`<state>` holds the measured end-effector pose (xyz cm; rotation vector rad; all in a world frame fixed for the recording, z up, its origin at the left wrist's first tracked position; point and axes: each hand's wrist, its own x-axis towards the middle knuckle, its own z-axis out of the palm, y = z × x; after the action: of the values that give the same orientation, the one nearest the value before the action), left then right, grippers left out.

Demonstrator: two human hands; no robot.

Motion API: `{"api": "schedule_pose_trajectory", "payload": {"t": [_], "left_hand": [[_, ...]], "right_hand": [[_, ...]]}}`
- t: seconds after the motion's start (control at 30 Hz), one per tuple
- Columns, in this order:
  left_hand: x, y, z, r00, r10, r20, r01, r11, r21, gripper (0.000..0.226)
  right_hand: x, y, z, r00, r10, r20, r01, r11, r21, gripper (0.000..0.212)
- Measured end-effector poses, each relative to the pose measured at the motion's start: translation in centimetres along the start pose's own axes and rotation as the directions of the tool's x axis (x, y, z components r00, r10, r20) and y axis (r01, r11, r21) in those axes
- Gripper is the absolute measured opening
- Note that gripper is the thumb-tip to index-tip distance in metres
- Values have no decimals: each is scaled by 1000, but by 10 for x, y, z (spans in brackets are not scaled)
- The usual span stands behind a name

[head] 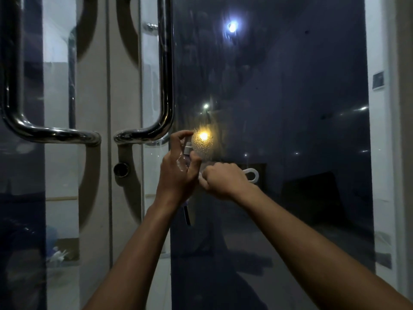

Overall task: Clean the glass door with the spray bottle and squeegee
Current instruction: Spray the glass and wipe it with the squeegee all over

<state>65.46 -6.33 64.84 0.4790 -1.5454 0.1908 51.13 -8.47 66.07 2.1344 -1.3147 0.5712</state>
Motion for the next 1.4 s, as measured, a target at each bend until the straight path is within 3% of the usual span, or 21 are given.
{"api": "schedule_pose_trajectory", "payload": {"t": [0.33, 0.47, 0.73, 1.0, 1.07, 1.2, 1.4], "left_hand": [[-16, -9, 8, 1000, -12, 23, 13, 999, -32, 35], [-27, -10, 9, 999, -20, 29, 21, 999, -42, 36], [-34, -2, 12, 998, -26, 58, 30, 998, -58, 36], [-16, 10, 9, 1000, 25, -9, -25, 998, -49, 37], [-9, 13, 9, 999, 32, -36, -33, 999, -34, 36], [2, 17, 6, 998, 42, -57, -45, 998, -48, 36], [-6, 7, 6, 997, 57, -51, -60, 997, -45, 37]], "right_hand": [[0, 84, -34, 946, 261, 194, -268, 964, 10, 71], [-42, 132, -34, 924, 351, 155, -348, 936, -45, 61], [-88, 167, -32, 881, 464, 96, -459, 886, -67, 80], [-28, 101, -60, 872, 478, -108, -389, 808, 442, 72], [3, 79, -67, 832, 540, -129, -377, 720, 583, 68], [46, 56, -71, 751, 659, 41, -339, 331, 881, 62], [51, 40, -52, 677, 718, 161, -306, 75, 949, 56]]}}
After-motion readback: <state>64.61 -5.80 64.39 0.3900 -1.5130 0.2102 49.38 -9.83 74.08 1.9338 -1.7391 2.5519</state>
